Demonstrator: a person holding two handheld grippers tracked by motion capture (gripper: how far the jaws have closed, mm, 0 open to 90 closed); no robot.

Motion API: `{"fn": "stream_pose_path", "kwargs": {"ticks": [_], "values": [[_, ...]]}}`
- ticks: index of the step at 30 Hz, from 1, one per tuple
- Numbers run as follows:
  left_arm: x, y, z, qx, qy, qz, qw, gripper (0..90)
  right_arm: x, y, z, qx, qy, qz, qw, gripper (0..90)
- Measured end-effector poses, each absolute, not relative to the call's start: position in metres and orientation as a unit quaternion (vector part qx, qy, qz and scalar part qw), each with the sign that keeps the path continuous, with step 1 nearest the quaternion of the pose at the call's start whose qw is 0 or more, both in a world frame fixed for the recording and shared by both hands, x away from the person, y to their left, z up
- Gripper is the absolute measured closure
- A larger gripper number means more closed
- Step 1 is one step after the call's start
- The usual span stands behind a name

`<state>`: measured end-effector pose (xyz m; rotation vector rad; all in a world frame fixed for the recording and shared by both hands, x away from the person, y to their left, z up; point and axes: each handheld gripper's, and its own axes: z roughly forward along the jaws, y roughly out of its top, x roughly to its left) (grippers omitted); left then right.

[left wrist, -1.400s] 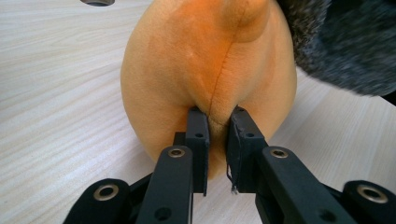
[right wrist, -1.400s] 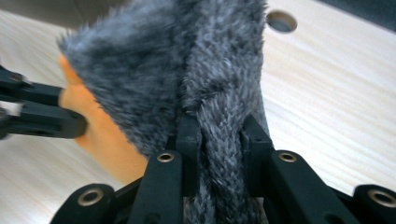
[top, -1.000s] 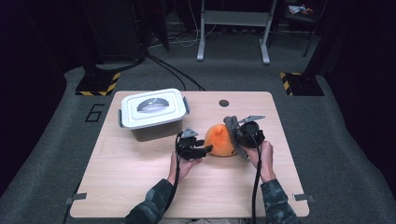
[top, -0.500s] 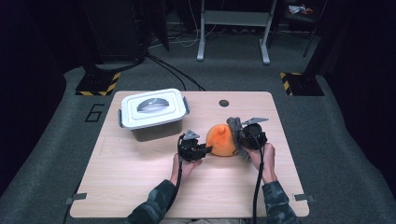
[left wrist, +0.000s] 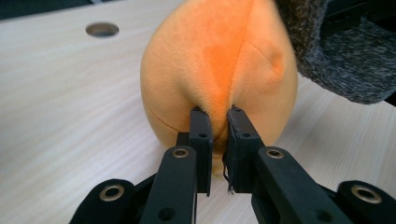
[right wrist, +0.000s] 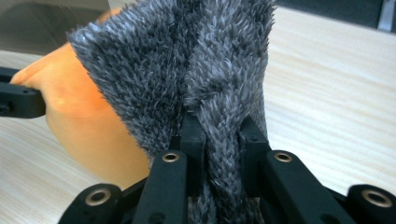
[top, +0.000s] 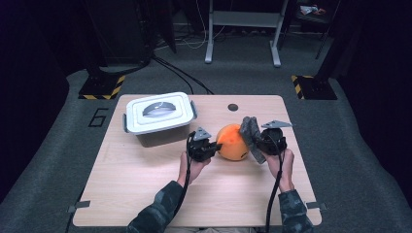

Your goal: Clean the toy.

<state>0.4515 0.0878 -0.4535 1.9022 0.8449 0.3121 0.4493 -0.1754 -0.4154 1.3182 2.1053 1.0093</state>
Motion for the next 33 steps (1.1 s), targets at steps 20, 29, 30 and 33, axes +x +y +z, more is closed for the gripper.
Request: {"fn": "stream_pose_path", "kwargs": {"ticks": [20,29,30,33], "values": [[0.449,0.072,-0.443,0.806,0.307,0.136,0.487,82.1,0.438,-0.118,-0.398,0.411,0.805,0.353,0.241,76.2],[0.449,0.074,-0.444,0.806,0.307,0.136,0.487,82.1,0.453,-0.143,-0.406,0.464,0.78,0.338,0.247,76.3],[0.45,0.075,-0.444,0.806,0.307,0.136,0.487,82.1,0.455,-0.147,-0.408,0.468,0.78,0.335,0.247,76.2],[0.45,0.075,-0.444,0.805,0.31,0.137,0.488,82.0,0.46,-0.156,-0.412,0.482,0.774,0.325,0.251,76.2]]}}
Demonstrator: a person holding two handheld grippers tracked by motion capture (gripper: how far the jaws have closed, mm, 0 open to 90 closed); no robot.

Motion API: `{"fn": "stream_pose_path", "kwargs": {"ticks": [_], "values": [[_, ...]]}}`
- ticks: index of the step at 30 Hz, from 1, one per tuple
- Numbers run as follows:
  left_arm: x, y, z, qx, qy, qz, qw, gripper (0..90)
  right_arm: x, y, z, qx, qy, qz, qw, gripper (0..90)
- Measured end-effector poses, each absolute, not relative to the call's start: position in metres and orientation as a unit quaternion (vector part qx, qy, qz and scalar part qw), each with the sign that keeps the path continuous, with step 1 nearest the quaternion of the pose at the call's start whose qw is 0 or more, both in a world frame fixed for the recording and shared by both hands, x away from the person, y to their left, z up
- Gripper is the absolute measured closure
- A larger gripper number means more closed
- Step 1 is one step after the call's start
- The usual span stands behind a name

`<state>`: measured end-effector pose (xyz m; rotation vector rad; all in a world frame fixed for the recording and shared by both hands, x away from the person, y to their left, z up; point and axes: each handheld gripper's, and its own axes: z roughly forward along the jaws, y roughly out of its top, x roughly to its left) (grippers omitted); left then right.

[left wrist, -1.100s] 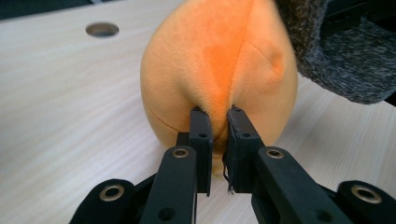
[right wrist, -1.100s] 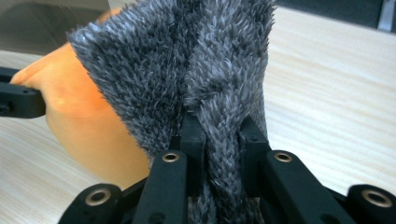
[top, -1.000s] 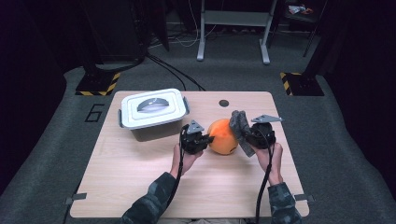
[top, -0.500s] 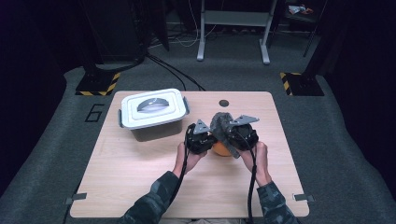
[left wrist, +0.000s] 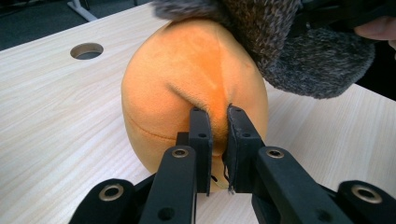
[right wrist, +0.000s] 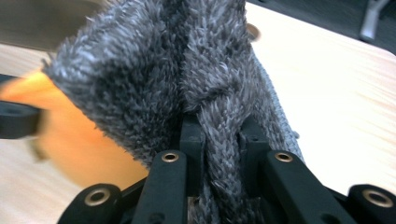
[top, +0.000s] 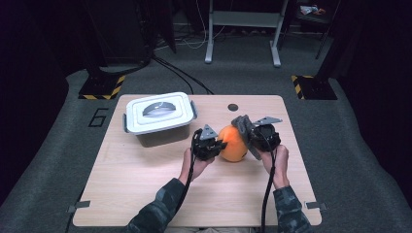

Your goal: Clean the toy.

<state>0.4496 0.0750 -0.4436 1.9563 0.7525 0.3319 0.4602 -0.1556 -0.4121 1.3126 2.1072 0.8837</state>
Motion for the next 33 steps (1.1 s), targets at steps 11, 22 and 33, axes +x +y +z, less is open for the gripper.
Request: {"fn": "stream_pose_path", "kwargs": {"ticks": [11,22,33], "values": [[0.45,0.076,-0.441,0.803,0.309,0.146,0.489,81.9,0.435,-0.14,-0.391,0.431,0.786,0.365,0.25,75.9],[0.45,0.075,-0.443,0.807,0.305,0.139,0.487,82.0,0.44,-0.118,-0.406,0.415,0.805,0.355,0.234,76.3],[0.45,0.075,-0.443,0.804,0.306,0.139,0.49,82.0,0.454,-0.149,-0.413,0.466,0.78,0.336,0.247,76.5]]}}
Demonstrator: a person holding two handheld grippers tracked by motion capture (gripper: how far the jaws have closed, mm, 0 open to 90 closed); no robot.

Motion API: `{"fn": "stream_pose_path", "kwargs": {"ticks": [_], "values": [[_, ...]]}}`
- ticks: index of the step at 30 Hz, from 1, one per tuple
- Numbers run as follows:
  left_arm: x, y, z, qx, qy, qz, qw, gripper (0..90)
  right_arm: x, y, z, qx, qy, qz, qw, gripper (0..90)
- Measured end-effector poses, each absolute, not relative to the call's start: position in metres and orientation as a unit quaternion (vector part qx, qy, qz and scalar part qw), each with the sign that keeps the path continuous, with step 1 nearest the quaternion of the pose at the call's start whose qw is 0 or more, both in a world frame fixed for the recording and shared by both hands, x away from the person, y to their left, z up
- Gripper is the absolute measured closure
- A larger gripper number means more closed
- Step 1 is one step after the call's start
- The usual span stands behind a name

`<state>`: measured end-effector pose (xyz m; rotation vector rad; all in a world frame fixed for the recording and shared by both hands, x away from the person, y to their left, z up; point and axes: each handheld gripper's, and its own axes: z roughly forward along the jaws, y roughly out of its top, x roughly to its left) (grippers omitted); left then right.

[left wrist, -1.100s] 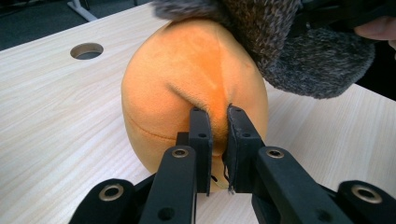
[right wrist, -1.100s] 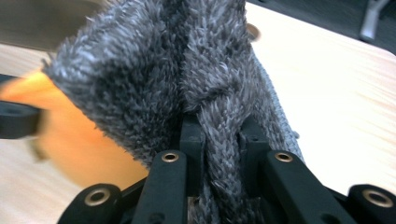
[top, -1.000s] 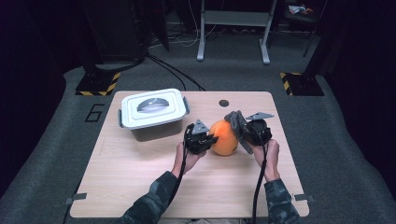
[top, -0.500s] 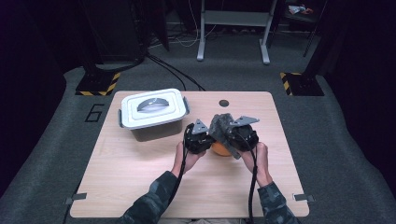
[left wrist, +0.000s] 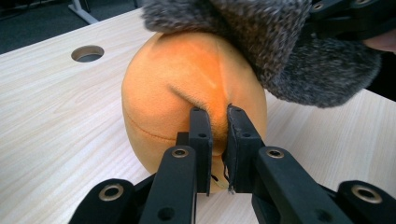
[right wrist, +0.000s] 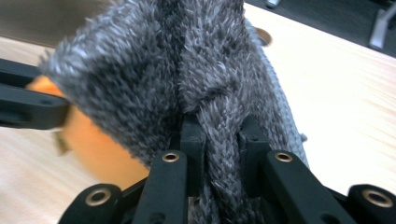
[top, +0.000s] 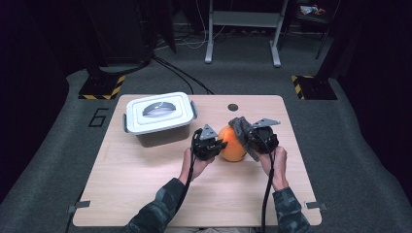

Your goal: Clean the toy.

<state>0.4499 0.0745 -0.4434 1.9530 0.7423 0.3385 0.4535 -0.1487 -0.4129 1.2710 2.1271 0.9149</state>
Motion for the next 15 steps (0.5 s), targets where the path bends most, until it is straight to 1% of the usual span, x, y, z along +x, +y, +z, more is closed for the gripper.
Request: {"fn": "stream_pose_path", "kwargs": {"ticks": [10,15], "values": [[0.45,0.076,-0.444,0.803,0.309,0.141,0.49,82.0,0.462,-0.164,-0.424,0.496,0.77,0.319,0.244,76.4],[0.451,0.077,-0.444,0.803,0.31,0.14,0.49,82.0,0.46,-0.166,-0.422,0.492,0.771,0.325,0.241,76.2]]}}
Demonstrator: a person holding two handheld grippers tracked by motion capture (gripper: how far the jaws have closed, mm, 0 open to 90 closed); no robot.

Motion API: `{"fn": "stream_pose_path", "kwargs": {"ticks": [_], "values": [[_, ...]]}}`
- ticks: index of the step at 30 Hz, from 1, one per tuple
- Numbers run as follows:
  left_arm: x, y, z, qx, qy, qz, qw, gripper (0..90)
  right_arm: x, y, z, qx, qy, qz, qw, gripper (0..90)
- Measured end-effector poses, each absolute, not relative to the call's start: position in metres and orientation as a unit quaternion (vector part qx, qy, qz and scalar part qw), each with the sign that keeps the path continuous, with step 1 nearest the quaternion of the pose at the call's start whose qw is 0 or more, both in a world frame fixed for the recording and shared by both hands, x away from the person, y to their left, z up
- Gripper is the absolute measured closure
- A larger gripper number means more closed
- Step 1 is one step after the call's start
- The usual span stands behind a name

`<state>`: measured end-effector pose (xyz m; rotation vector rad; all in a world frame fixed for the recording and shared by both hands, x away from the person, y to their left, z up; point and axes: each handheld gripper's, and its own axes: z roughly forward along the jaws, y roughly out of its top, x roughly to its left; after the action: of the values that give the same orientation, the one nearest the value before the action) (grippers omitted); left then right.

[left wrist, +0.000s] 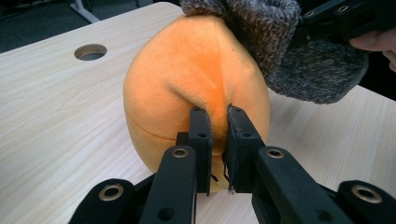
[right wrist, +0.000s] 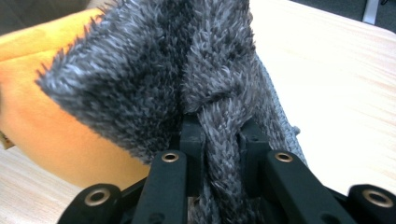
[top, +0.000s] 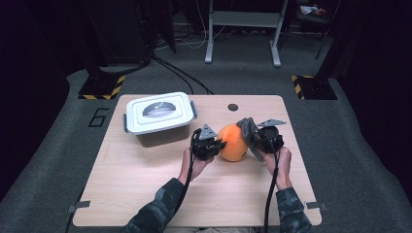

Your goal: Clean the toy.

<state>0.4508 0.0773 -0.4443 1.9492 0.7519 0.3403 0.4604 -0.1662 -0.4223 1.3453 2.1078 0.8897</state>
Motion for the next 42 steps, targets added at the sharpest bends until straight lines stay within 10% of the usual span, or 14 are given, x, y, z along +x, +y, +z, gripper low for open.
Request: {"fn": "stream_pose_path", "kwargs": {"ticks": [16,42], "values": [[0.448,0.072,-0.444,0.81,0.298,0.138,0.486,82.0,0.441,-0.115,-0.397,0.404,0.806,0.357,0.246,75.6],[0.454,0.082,-0.449,0.796,0.33,0.134,0.49,81.8,0.431,-0.144,-0.402,0.432,0.787,0.358,0.255,75.3]]}}
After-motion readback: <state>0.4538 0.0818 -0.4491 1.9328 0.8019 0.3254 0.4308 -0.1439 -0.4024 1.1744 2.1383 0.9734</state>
